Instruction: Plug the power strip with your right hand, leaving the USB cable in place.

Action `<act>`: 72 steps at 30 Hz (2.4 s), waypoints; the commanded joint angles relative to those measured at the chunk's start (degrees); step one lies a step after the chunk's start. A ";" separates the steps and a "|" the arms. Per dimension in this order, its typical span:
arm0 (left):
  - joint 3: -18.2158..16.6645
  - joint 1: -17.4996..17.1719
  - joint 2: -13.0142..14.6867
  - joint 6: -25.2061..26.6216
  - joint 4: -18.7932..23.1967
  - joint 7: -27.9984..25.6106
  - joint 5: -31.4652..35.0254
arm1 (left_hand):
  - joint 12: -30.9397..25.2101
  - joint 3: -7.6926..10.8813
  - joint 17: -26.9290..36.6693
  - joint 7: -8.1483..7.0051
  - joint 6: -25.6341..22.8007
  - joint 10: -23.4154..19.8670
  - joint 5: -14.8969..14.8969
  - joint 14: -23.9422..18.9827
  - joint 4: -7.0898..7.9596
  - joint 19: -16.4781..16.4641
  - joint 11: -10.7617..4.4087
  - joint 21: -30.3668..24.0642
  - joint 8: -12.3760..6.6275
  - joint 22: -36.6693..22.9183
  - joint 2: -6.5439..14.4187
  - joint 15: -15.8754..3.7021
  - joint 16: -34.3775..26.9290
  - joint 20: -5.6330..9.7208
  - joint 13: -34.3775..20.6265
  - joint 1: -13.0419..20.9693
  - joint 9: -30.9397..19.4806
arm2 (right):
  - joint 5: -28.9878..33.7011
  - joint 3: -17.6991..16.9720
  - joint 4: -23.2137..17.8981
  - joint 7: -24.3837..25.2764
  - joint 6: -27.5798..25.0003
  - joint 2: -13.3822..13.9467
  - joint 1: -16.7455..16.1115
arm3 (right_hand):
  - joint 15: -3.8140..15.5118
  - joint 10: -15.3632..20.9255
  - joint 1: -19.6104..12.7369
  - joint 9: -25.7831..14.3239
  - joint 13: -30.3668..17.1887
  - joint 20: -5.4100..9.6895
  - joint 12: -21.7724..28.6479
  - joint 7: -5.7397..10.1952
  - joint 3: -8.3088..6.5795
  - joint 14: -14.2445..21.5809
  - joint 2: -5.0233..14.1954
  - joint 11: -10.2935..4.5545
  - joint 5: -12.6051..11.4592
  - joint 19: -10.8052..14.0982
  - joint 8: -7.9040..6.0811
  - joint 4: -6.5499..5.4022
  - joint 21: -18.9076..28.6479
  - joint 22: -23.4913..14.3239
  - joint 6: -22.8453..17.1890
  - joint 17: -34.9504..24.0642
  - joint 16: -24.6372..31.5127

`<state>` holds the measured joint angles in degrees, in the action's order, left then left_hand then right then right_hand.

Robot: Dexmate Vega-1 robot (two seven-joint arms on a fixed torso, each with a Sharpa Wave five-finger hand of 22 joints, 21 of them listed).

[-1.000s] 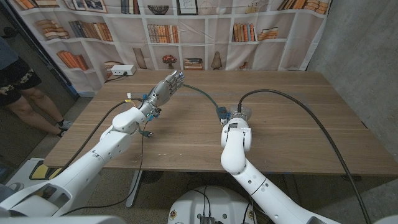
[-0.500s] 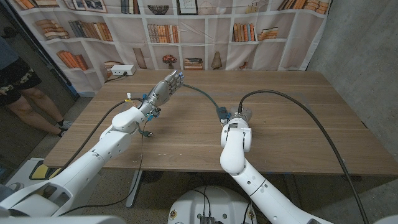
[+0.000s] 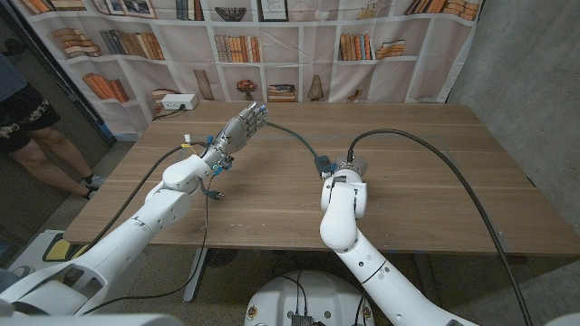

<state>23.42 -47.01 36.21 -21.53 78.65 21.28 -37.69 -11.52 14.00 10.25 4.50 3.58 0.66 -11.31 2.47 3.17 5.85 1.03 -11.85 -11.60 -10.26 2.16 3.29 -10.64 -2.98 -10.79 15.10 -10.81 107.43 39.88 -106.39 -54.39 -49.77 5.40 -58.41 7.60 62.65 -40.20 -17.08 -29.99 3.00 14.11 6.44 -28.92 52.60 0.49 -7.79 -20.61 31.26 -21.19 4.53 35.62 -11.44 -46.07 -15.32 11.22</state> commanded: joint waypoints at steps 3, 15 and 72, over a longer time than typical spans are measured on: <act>0.02 0.45 -0.07 -0.33 -0.62 0.84 -0.16 | -0.15 -0.14 0.11 0.17 -0.36 0.06 0.23 0.11 -0.07 0.15 -0.06 -0.11 0.18 -0.31 -0.17 0.09 0.01 -0.26 -0.11 0.10 -0.06 | 2.57 -0.80 -0.75 -2.01 1.90 -1.31 -0.40 | 0.51 -9.26 2.49 0.76 2.51 0.04 -2.66 1.94 -1.85 -5.15 -1.15 -1.38 2.10 -2.31 2.43 3.17 -0.47 0.21 3.99 0.39 -0.92; 0.13 0.58 -0.19 -0.41 -0.54 1.07 -0.15 | -0.16 -0.21 0.11 0.01 -0.49 0.01 0.23 0.11 -0.08 0.16 -0.04 -0.11 0.14 -0.31 -0.13 0.14 0.01 -0.29 -0.11 0.16 -0.06 | 5.48 -1.60 -1.68 -4.74 4.14 -2.25 -0.99 | -4.04 -21.12 4.23 2.27 5.83 -2.65 -3.74 -1.94 -1.26 -12.67 -1.18 2.20 5.19 -4.83 8.22 3.48 -1.26 0.39 13.77 2.48 -1.04; -0.01 0.78 0.00 0.35 0.19 -1.03 0.78 | -0.16 -0.45 0.11 0.00 -0.69 -0.04 0.23 0.05 -0.14 0.11 -0.10 -0.12 0.14 -0.31 0.18 0.16 0.01 -0.24 -0.11 0.52 -0.08 | -79.80 -16.04 -14.55 60.61 30.69 18.74 -11.16 | -11.14 -32.82 28.77 4.28 14.63 -4.00 -1.46 -6.42 13.40 -24.12 -6.66 11.21 10.26 -5.59 9.97 -5.59 -4.12 0.94 25.06 3.99 -0.22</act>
<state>23.51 -46.12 35.68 -21.61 78.32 20.39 -37.06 -11.52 13.76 10.25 4.30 3.37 0.66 -11.30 2.47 2.93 5.86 1.03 -11.85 -11.60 -10.26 2.16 3.29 -10.64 -2.97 -10.79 15.10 -10.78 65.32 27.34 -123.80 -14.92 -35.33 15.33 -69.22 -3.65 29.77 -12.17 -12.77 -15.43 -1.82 12.34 0.11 -15.71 28.94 -6.14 2.88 -9.97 25.34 -11.41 -0.81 31.83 -10.38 -21.55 -11.18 11.25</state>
